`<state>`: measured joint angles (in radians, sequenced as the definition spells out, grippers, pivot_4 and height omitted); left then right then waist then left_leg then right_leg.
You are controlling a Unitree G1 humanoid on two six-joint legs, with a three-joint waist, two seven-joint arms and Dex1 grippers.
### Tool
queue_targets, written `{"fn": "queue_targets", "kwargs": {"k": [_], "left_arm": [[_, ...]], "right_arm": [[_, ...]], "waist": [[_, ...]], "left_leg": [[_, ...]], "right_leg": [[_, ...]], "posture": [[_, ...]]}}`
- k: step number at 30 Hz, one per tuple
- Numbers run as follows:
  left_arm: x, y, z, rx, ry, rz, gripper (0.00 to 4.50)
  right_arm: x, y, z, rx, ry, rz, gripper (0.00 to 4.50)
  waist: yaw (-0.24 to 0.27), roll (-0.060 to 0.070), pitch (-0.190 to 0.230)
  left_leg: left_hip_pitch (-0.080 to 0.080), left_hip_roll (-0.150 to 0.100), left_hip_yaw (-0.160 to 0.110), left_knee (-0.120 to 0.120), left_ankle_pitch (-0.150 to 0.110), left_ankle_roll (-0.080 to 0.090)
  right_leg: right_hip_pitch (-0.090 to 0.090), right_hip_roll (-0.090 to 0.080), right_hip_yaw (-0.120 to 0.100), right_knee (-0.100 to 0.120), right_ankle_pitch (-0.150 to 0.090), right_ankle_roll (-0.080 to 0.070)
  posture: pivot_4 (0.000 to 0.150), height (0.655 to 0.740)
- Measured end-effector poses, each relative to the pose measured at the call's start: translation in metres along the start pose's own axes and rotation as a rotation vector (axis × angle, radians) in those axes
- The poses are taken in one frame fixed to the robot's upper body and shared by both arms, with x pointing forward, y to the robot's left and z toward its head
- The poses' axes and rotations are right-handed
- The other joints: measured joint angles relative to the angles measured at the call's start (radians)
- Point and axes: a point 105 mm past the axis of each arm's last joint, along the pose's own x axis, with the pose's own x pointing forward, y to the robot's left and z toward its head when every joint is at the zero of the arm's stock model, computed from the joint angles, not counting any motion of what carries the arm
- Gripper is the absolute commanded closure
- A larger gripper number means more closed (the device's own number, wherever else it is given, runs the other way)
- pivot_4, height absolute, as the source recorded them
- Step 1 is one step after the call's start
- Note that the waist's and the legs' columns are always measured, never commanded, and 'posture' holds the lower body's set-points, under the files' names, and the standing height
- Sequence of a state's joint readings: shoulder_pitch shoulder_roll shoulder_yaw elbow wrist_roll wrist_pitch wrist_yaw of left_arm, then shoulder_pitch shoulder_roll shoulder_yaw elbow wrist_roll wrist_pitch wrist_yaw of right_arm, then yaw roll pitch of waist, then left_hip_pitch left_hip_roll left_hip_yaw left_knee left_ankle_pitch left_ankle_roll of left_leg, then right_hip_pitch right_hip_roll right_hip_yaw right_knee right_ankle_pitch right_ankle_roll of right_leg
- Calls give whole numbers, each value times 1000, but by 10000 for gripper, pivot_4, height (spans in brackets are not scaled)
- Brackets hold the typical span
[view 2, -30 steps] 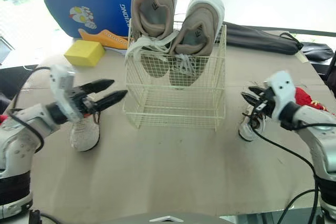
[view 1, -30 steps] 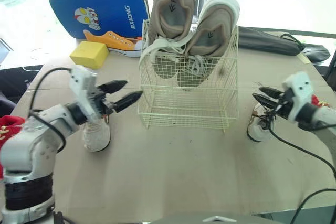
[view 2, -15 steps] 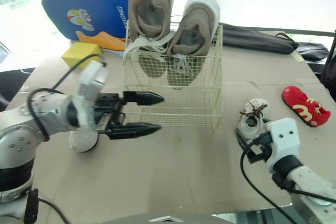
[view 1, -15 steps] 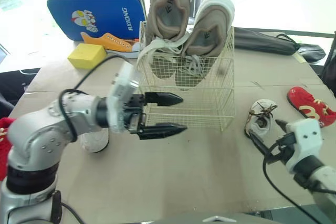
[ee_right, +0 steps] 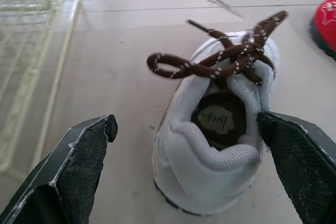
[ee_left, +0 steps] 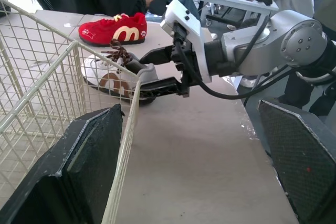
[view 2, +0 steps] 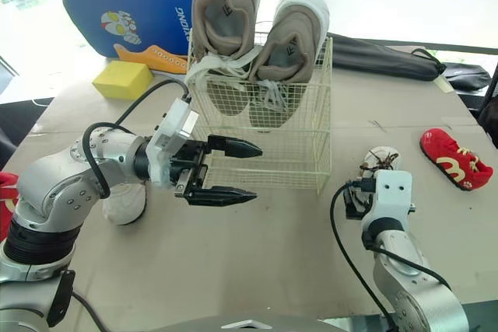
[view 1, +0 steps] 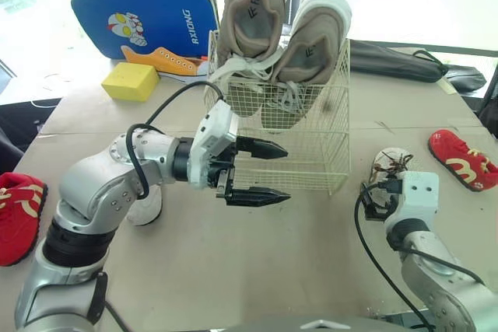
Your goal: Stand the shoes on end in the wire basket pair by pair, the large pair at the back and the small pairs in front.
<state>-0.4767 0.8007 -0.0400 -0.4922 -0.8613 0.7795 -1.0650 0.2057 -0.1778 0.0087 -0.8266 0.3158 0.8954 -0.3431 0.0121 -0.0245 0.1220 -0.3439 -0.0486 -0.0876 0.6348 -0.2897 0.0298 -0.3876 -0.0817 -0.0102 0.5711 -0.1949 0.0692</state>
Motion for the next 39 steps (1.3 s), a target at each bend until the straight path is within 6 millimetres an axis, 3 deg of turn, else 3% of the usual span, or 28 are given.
{"fn": "queue_targets", "kwargs": {"k": [1,3,9,11,16,19,22,24,28,31,34,36,39], "left_arm": [[0,0,0,1,-1,0,0],[0,0,0,2,0,3,0],[6,2,0,-6,-42,19,0],[8,4,0,-3,-56,29,0],[10,13,-1,-15,-101,66,0],[15,16,0,-48,-149,77,0],[19,23,2,-83,-192,97,0],[30,32,11,-119,-257,111,0],[40,36,25,-165,-297,65,0],[37,40,29,-201,-283,18,0],[20,46,53,-268,-283,-89,0],[1,45,71,-282,-286,-135,0],[-19,47,80,-315,-247,-155,0]], "right_arm": [[3,-3,-1,1,5,-25,344],[6,-9,-3,-8,12,-67,7947],[8,-13,-6,-71,26,-34,37442],[10,-19,-12,-114,52,-47,44791],[8,-43,-12,-207,54,-67,44791],[5,-69,-1,-285,32,-54,44791],[0,-86,17,-384,-5,19,44791],[-9,-97,58,-529,-97,175,44791],[-35,-89,106,-766,-200,423,44791],[-49,-76,130,-839,-206,629,44791],[-84,-49,165,-1021,-206,911,44791],[-103,-37,172,-1100,-179,1045,44791],[-115,-34,178,-1129,-123,1162,44791]], "waist": [[1,0,0],[2,0,0],[4,0,0],[6,0,0],[4,1,0],[1,2,1],[0,2,1],[2,6,5],[1,1,2],[-1,5,5],[0,5,9],[0,3,8],[3,0,7]], "left_leg": [[0,0,0,0,0,1],[0,0,-1,0,-1,1],[0,-1,-1,0,-1,2],[0,-2,-2,1,0,1],[0,-2,-2,1,0,1],[0,-2,-1,1,-1,3],[0,-1,-1,2,-2,4],[1,-2,-2,5,-2,6],[1,0,-4,4,-3,6],[0,0,0,7,-3,7],[0,2,-3,8,-4,8],[0,3,-6,5,-4,8],[-1,0,-6,5,-4,8]], "right_leg": [[0,0,0,0,0,0],[0,0,0,0,0,0],[1,0,1,0,0,0],[1,0,1,0,0,0],[1,0,1,0,0,0],[2,0,2,0,0,0],[4,1,2,-1,0,1],[9,2,2,-4,0,1],[10,5,1,-5,0,1],[10,4,3,-5,1,1],[10,4,0,-4,0,1],[10,5,-3,-6,0,0],[10,2,-3,-9,1,-2]], "posture": [[1500,7400],[1500,7400],[1500,7400],[1500,7400],[1500,7400],[1500,7400],[1500,7400],[1500,7400],[1500,7400],[1500,7400],[1500,7400],[1500,7400],[1500,7400]]}}
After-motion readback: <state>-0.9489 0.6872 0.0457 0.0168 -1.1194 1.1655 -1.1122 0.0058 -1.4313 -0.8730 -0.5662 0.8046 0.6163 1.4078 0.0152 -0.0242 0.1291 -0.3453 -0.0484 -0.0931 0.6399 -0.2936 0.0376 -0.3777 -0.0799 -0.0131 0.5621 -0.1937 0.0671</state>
